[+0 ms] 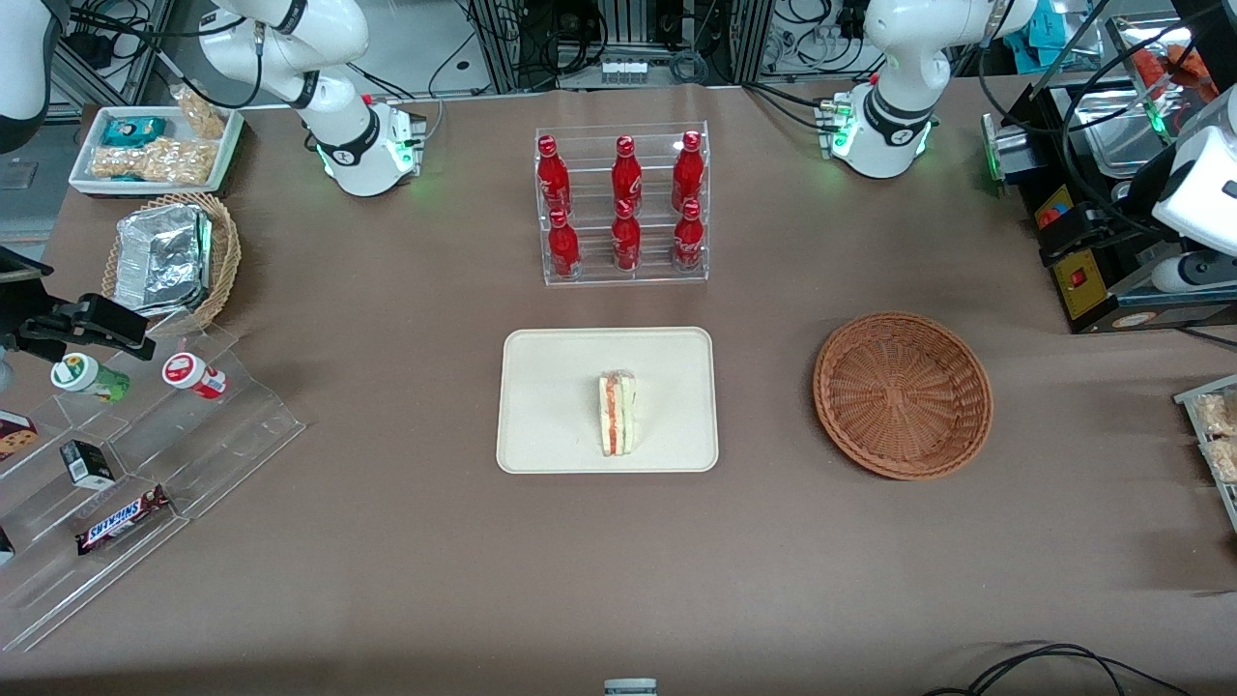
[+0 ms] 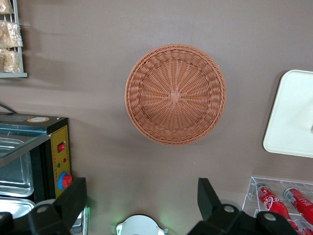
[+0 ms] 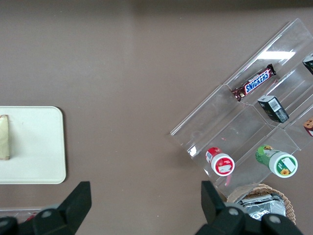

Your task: Place sandwich from basket to tray

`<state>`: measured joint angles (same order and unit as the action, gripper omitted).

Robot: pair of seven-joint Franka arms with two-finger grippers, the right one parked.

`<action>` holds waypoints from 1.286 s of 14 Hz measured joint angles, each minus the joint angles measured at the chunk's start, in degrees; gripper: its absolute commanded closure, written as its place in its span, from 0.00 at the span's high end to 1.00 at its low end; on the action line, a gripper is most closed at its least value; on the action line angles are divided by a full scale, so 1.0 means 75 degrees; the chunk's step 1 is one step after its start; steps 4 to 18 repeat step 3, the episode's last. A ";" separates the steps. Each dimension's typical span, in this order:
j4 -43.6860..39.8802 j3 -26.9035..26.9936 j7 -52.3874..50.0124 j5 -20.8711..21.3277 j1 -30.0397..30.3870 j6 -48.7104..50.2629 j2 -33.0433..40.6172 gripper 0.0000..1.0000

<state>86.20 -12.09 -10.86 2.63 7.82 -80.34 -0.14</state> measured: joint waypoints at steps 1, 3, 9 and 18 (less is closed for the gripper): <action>-0.0021 0.0001 0.0000 -0.0001 0.0000 -0.0029 0.0000 1.00; -0.0078 0.0001 0.0000 -0.0003 0.0000 -0.0062 0.0000 1.00; -0.0078 0.0001 0.0000 -0.0003 0.0000 -0.0062 0.0000 1.00; -0.0078 0.0001 0.0000 -0.0003 0.0000 -0.0062 0.0000 1.00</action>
